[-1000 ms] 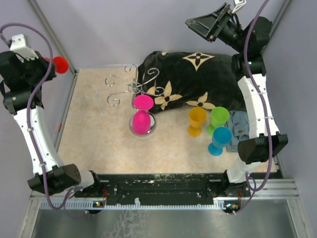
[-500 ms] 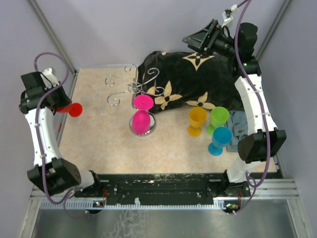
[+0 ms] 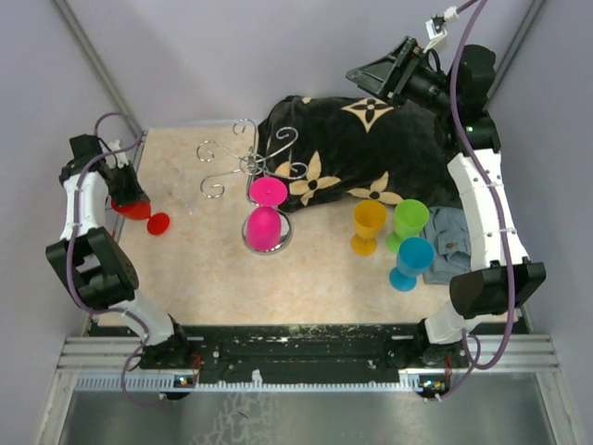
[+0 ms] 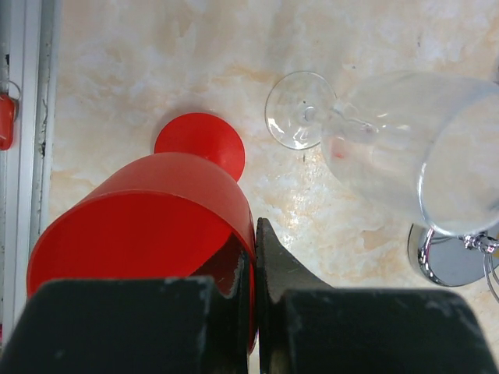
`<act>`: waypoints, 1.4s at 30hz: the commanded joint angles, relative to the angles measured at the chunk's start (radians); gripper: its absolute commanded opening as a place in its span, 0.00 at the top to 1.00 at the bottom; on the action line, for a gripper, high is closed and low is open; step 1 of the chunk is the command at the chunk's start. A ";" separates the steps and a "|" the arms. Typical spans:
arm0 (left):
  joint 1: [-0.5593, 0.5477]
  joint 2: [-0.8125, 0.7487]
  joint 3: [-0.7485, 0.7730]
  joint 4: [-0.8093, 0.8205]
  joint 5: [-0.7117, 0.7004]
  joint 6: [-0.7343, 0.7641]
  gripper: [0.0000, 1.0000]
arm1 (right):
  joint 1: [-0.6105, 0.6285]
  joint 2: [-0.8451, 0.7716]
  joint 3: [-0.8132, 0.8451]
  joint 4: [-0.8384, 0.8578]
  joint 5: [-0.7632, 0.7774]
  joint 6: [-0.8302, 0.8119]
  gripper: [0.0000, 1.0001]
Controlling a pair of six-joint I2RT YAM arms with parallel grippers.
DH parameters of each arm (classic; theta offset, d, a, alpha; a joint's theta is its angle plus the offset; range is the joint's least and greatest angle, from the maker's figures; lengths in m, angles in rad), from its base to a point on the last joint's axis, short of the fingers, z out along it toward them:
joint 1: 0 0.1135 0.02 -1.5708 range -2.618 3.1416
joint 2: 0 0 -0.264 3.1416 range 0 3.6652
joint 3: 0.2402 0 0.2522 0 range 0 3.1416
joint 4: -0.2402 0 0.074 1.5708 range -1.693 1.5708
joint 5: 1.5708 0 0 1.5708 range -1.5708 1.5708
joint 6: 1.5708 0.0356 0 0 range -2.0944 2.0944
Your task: Take the wine glass off the wine glass rack
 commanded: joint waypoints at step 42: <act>-0.071 -0.135 0.467 0.142 0.141 -0.094 0.11 | 0.164 -0.166 -0.159 -0.292 -0.104 -0.083 0.25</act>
